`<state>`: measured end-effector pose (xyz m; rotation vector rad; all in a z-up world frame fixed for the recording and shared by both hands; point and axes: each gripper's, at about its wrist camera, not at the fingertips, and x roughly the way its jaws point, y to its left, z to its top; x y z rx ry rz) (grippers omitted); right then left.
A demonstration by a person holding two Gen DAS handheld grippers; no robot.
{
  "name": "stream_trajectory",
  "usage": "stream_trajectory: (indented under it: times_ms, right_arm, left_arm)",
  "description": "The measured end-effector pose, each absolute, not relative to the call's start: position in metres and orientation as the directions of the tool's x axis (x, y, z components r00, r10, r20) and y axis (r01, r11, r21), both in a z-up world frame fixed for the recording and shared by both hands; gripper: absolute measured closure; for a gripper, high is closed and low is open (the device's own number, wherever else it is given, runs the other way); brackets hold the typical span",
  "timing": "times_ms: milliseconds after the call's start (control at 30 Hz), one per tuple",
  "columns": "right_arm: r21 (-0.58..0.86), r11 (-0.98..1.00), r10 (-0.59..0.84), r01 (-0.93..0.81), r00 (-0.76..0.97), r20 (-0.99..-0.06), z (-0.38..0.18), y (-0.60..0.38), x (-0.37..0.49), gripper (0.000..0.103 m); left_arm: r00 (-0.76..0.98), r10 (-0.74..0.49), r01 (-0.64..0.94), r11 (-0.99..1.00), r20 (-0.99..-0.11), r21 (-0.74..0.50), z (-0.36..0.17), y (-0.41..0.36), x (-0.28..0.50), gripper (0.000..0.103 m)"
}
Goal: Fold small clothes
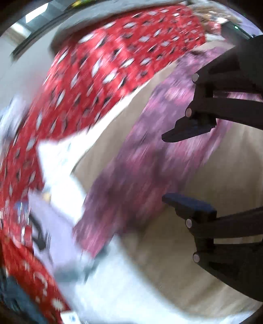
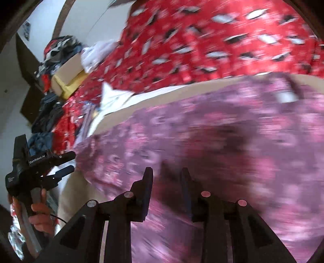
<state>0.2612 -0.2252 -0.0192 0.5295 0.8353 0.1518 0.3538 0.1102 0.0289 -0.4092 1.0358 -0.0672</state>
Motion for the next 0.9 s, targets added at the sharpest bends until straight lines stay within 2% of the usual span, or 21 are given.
stream_trajectory:
  times_ms: [100, 167, 200, 233, 367, 400, 433, 467, 500, 667, 900]
  right_arm:
    - [0.454, 0.888, 0.311, 0.07, 0.634, -0.708, -0.044, -0.199, 0.28, 0.07]
    - [0.374, 0.926, 0.246, 0.041, 0.687, -0.684, -0.047, -0.186, 0.277, 0.07]
    - [0.365, 0.93, 0.236, 0.043, 0.691, -0.683, -0.047, -0.185, 0.274, 0.07]
    - [0.363, 0.931, 0.235, 0.045, 0.688, -0.686, -0.046, -0.185, 0.275, 0.07]
    - [0.388, 0.921, 0.254, 0.041, 0.692, -0.675, -0.046, -0.189, 0.271, 0.07]
    - [0.389, 0.92, 0.254, 0.041, 0.693, -0.675, -0.045, -0.19, 0.271, 0.07]
    - [0.39, 0.92, 0.255, 0.041, 0.693, -0.674, -0.045, -0.194, 0.267, 0.07]
    - [0.393, 0.919, 0.257, 0.04, 0.694, -0.673, -0.044, -0.192, 0.268, 0.07]
    - [0.398, 0.917, 0.261, 0.039, 0.694, -0.671, -0.045, -0.194, 0.265, 0.07]
    - [0.426, 0.904, 0.281, 0.044, 0.69, -0.667, -0.046, -0.194, 0.271, 0.07]
    - [0.417, 0.907, 0.259, 0.067, 0.689, -0.676, -0.025, -0.212, 0.251, 0.071]
  left_arm:
    - [0.489, -0.237, -0.229, 0.893, -0.839, -0.386, 0.02, 0.162, 0.38, 0.052]
    - [0.472, -0.292, -0.25, 0.86, -0.832, -0.444, 0.01, 0.176, 0.392, 0.05]
    - [0.451, -0.346, -0.242, 0.84, -0.823, -0.486, -0.001, 0.18, 0.402, 0.042]
    - [0.429, -0.373, -0.24, 0.831, -0.823, -0.502, -0.008, 0.18, 0.408, 0.039]
    - [0.352, -0.421, -0.256, 0.816, -0.836, -0.519, -0.038, 0.167, 0.428, 0.039]
    - [0.37, -0.417, -0.271, 0.807, -0.83, -0.525, -0.039, 0.168, 0.428, 0.042]
    - [0.407, -0.406, -0.279, 0.798, -0.818, -0.534, -0.036, 0.169, 0.426, 0.068]
    - [0.437, -0.391, -0.277, 0.798, -0.81, -0.535, -0.031, 0.169, 0.425, 0.09]
    - [0.458, -0.39, -0.266, 0.798, -0.799, -0.541, -0.026, 0.168, 0.423, 0.099]
    - [0.53, -0.334, -0.221, 0.833, -0.779, -0.507, 0.013, 0.145, 0.409, 0.099]
    - [0.572, -0.377, -0.08, 0.858, -0.729, -0.507, 0.069, 0.092, 0.38, 0.099]
